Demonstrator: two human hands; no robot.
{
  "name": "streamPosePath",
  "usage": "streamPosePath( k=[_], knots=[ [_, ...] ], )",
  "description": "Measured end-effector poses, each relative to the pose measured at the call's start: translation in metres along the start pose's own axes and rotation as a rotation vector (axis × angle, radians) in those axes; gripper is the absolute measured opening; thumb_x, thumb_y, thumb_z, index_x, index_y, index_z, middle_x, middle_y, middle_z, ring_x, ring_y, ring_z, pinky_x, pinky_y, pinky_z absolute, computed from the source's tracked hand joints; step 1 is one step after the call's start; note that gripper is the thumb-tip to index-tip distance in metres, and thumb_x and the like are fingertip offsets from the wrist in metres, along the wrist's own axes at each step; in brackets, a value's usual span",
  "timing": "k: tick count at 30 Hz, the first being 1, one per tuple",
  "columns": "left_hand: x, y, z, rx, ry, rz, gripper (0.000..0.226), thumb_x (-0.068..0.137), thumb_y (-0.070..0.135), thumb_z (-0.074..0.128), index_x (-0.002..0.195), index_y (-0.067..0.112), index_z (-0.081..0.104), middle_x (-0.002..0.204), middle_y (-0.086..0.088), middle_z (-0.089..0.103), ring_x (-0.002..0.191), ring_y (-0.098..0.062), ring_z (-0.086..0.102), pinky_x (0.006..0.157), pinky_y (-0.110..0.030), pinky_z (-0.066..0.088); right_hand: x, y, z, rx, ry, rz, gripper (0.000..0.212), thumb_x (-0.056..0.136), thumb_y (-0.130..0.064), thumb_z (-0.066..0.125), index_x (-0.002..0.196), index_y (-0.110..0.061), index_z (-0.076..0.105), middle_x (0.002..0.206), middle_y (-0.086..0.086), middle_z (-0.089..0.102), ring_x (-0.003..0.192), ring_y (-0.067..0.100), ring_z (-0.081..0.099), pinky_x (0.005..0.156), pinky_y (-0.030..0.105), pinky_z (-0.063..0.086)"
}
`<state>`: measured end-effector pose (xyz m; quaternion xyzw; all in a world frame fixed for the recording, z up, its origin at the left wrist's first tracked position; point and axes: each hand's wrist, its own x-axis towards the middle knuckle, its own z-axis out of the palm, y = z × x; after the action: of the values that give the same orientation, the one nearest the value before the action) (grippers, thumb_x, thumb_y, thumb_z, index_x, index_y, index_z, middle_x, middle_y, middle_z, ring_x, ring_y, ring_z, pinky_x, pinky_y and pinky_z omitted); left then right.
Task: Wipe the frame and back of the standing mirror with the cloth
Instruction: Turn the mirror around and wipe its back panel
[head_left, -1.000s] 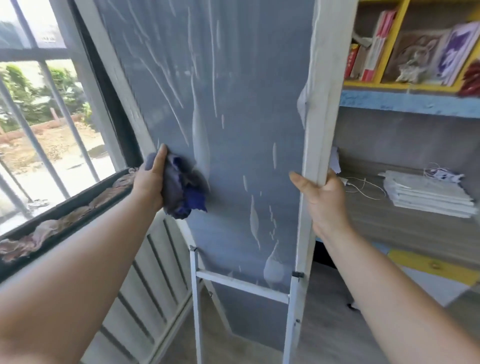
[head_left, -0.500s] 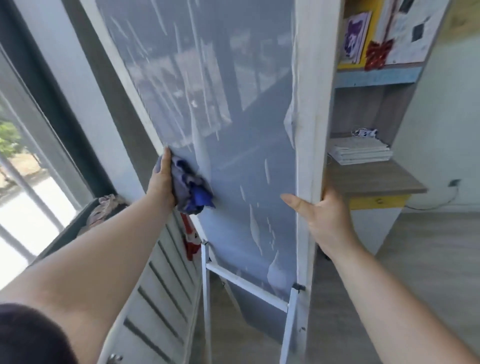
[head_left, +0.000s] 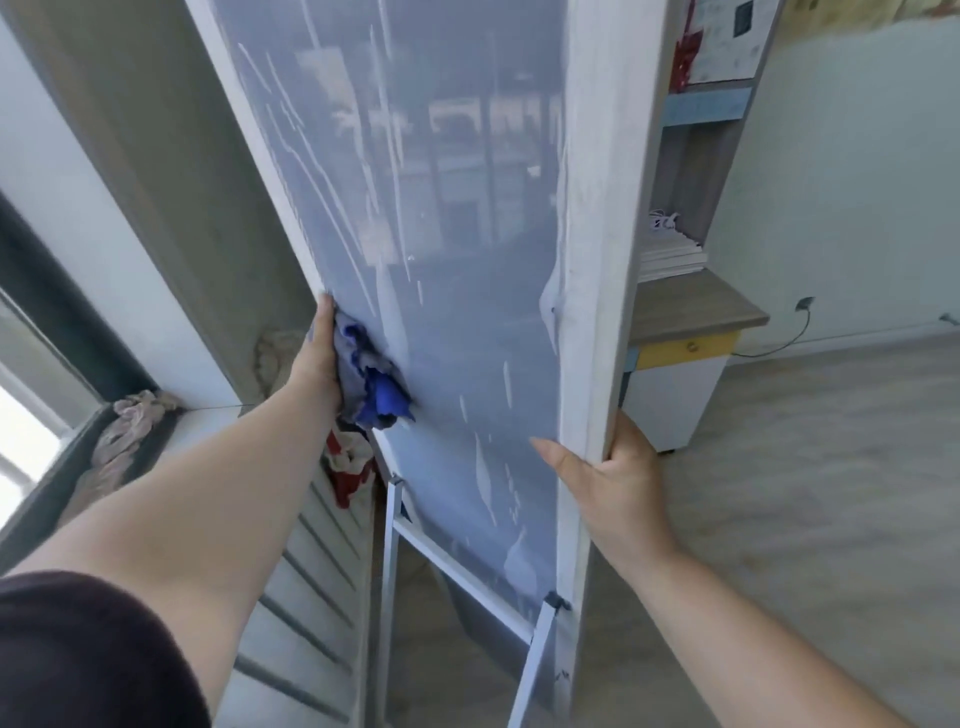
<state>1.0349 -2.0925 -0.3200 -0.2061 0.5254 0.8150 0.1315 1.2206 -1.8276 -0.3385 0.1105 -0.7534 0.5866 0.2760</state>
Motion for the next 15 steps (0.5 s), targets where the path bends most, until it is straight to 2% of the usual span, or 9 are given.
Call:
streamPosePath(
  k=[2,3,5,7,8,11,12,14,15],
  knots=[
    [0.007,-0.002,-0.003,-0.005,0.020,0.017,0.088,0.053,0.092,0.061,0.113,0.028,0.068,0.096,-0.008,0.079,0.083,-0.038,0.073,0.074,-0.059,0.055,-0.009,0.001,0.006,-0.025,0.034,-0.017,0.054,0.082,-0.006,0.076,0.088,-0.057,0.059,0.086,-0.034,0.064,0.083,-0.014,0.061,0.071,0.000,0.043],
    [0.010,-0.001,-0.006,0.002,0.008,0.030,0.086,0.057,0.091,0.061,0.113,0.027,0.069,0.094,-0.008,0.080,0.081,-0.035,0.074,0.072,-0.054,0.057,-0.013,0.001,0.010,-0.026,0.037,-0.001,0.046,0.082,-0.010,0.076,0.087,-0.052,0.059,0.085,-0.029,0.065,0.082,-0.010,0.062,0.072,0.005,0.045],
    [0.017,-0.001,-0.009,0.025,-0.064,0.045,0.083,0.063,0.089,0.058,0.113,0.024,0.074,0.103,-0.007,0.079,0.082,-0.033,0.076,0.079,-0.051,0.057,-0.018,0.002,0.018,-0.039,0.026,0.056,0.033,0.082,-0.020,0.075,0.085,-0.048,0.057,0.082,-0.022,0.063,0.079,-0.003,0.061,0.071,0.013,0.047],
    [0.024,-0.001,-0.014,0.038,-0.099,0.045,0.078,0.063,0.089,0.058,0.095,0.023,0.082,0.102,-0.008,0.079,0.077,-0.033,0.077,0.072,-0.049,0.061,-0.023,0.001,0.025,-0.071,0.028,0.077,0.046,0.083,-0.016,0.075,0.082,-0.057,0.054,0.079,-0.029,0.059,0.077,-0.006,0.059,0.067,0.006,0.044],
    [0.027,0.000,-0.017,0.049,-0.102,0.048,0.078,0.063,0.089,0.058,0.094,0.022,0.083,0.103,-0.007,0.079,0.078,-0.032,0.077,0.070,-0.046,0.061,-0.024,-0.002,0.028,-0.074,0.023,0.091,0.053,0.084,-0.012,0.076,0.082,-0.060,0.054,0.080,-0.031,0.059,0.078,-0.008,0.059,0.067,0.005,0.044],
    [0.032,-0.001,-0.027,0.091,-0.110,0.039,0.086,0.065,0.090,0.053,0.113,0.021,0.075,0.108,-0.009,0.078,0.085,-0.033,0.077,0.078,-0.046,0.060,-0.032,-0.003,0.040,-0.088,-0.003,0.108,0.056,0.085,-0.008,0.075,0.085,-0.061,0.055,0.085,-0.029,0.062,0.082,-0.010,0.060,0.070,0.005,0.045],
    [0.033,-0.001,-0.030,0.093,-0.098,0.038,0.085,0.066,0.090,0.053,0.109,0.021,0.076,0.103,-0.010,0.078,0.083,-0.034,0.077,0.074,-0.047,0.060,-0.035,-0.002,0.044,-0.095,-0.002,0.114,0.052,0.085,-0.009,0.074,0.086,-0.057,0.056,0.085,-0.027,0.063,0.083,-0.008,0.061,0.070,0.006,0.046],
    [0.033,-0.002,-0.033,0.102,-0.082,0.037,0.081,0.065,0.091,0.052,0.088,0.019,0.083,0.093,-0.012,0.079,0.075,-0.036,0.077,0.065,-0.050,0.061,-0.040,-0.001,0.052,-0.096,0.005,0.130,0.034,0.085,-0.010,0.073,0.088,-0.042,0.061,0.089,-0.013,0.067,0.086,0.002,0.062,0.073,0.014,0.051],
    [0.035,-0.001,-0.033,0.099,-0.078,0.041,0.081,0.066,0.091,0.050,0.082,0.018,0.084,0.091,-0.013,0.079,0.074,-0.036,0.076,0.070,-0.052,0.061,-0.041,-0.001,0.056,-0.093,0.002,0.138,0.024,0.085,-0.011,0.073,0.090,-0.032,0.063,0.093,-0.002,0.069,0.088,0.006,0.063,0.075,0.016,0.052]
  ],
)
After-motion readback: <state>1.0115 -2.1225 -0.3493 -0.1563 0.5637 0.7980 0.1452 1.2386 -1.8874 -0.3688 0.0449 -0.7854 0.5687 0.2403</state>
